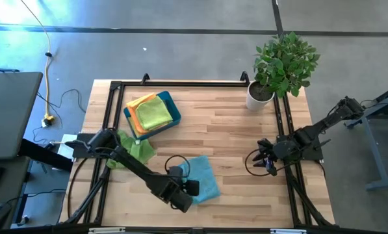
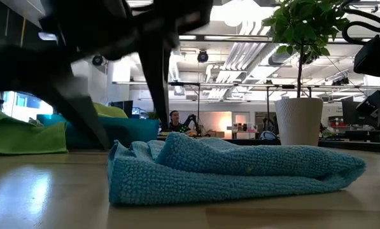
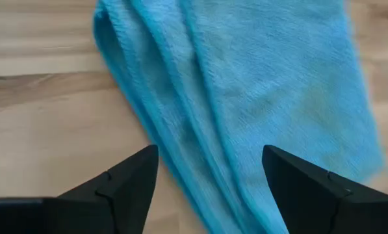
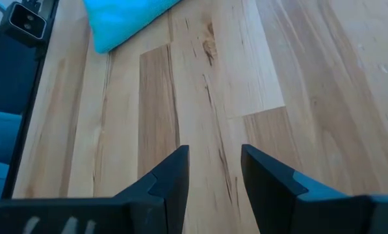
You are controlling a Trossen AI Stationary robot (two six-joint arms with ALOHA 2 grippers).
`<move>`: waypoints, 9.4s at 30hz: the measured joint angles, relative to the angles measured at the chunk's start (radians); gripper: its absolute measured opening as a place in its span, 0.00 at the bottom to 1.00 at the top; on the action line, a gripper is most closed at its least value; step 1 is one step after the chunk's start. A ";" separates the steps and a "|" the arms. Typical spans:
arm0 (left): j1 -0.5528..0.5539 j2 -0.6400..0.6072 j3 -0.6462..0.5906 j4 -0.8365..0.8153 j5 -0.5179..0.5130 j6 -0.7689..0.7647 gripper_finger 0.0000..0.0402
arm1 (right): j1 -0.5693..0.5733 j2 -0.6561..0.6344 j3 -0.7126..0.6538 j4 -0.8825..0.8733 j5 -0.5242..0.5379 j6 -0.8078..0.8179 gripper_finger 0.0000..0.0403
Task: Fold microfiber towels
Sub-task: Put the folded blue microfiber cloth into the bin, then fold the green microfiber cloth
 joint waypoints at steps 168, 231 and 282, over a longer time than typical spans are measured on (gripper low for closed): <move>0.171 -0.493 -0.766 0.448 0.303 0.620 0.44 | 0.000 0.000 0.000 -0.001 -0.002 0.000 0.33; 0.498 0.066 0.082 0.371 0.360 2.178 0.42 | 0.000 0.000 0.000 -0.003 -0.002 0.000 0.33; 0.352 -0.194 0.432 -0.284 0.163 1.658 0.00 | 0.000 0.011 0.001 0.479 0.363 0.216 0.33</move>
